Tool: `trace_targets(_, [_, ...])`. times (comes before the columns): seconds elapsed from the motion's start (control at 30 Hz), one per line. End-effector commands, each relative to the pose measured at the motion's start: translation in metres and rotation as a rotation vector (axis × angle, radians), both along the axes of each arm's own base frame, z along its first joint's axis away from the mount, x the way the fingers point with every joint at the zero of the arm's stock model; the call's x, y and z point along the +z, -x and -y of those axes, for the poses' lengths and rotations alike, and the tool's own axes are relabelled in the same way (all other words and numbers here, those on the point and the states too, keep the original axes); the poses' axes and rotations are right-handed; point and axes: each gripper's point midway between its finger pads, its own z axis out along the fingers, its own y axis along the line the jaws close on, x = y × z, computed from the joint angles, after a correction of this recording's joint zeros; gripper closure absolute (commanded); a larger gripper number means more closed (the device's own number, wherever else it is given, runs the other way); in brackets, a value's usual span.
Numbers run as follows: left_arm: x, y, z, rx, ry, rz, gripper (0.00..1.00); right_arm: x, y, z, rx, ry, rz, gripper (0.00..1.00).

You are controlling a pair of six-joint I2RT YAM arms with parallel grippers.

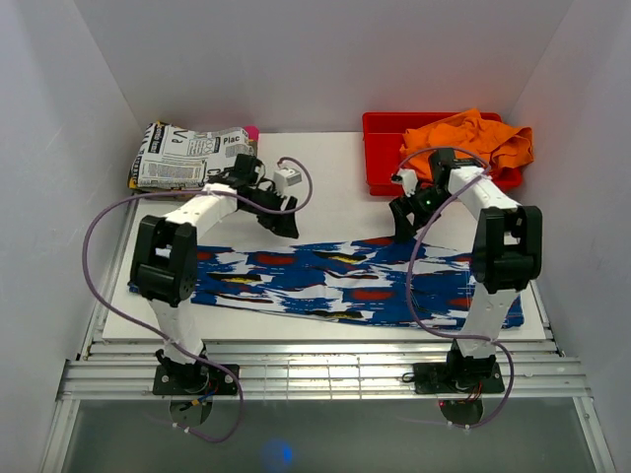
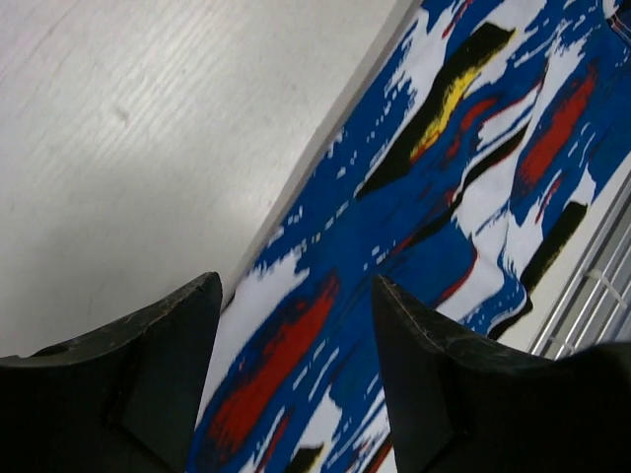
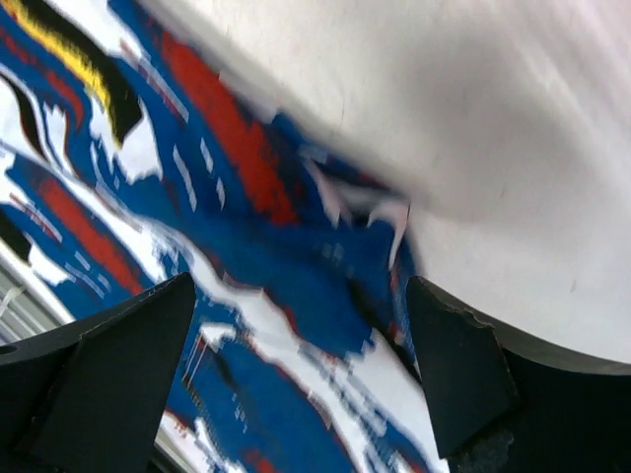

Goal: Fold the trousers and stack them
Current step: Fold the trousers

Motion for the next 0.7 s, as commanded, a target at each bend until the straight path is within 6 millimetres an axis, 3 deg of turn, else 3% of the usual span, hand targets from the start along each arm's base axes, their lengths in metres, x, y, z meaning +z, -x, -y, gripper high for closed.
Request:
trace_targets(0.0, [0.013, -0.023, 0.044, -0.032, 0.040, 0.068, 0.27, 0.033, 0.025, 0.030, -0.062, 0.045, 0.032, 0.07])
trace_targets(0.03, [0.010, -0.025, 0.053, -0.045, 0.040, 0.066, 0.27, 0.031, 0.030, 0.041, -0.069, 0.072, 0.032, 0.09])
trace_targets(0.07, [0.000, -0.027, 0.068, -0.065, 0.029, 0.057, 0.27, 0.022, 0.043, 0.067, -0.112, 0.132, -0.005, 0.15])
trace_targets(0.13, [-0.009, -0.027, 0.081, -0.087, 0.020, 0.044, 0.27, 0.023, 0.055, 0.100, -0.152, 0.211, 0.005, 0.20])
trace_targets(0.2, [-0.022, -0.024, 0.094, -0.114, 0.008, 0.029, 0.27, 0.015, 0.077, 0.119, -0.164, 0.263, -0.034, 0.26])
trace_targets(0.33, [-0.048, -0.015, 0.095, -0.129, -0.028, -0.013, 0.30, 0.006, 0.102, 0.153, -0.186, 0.365, -0.032, 0.28])
trace_targets(0.43, [-0.074, -0.008, 0.087, -0.134, -0.082, -0.039, 0.42, -0.016, 0.116, 0.173, -0.193, 0.450, -0.060, 0.32])
trace_targets(0.47, [-0.081, -0.007, 0.082, -0.131, -0.103, -0.048, 0.53, -0.023, 0.120, 0.178, -0.197, 0.464, -0.070, 0.33])
trace_targets(0.57, [-0.095, -0.004, 0.070, -0.129, -0.167, -0.037, 0.68, -0.042, 0.127, 0.193, -0.212, 0.514, -0.108, 0.38])
trace_targets(0.6, [-0.096, -0.004, 0.066, -0.123, -0.177, -0.039, 0.82, -0.046, 0.128, 0.197, -0.207, 0.524, -0.112, 0.39])
trace_targets(0.67, [-0.098, -0.008, 0.057, -0.089, -0.201, -0.041, 0.97, -0.049, 0.124, 0.204, -0.212, 0.546, -0.103, 0.41])
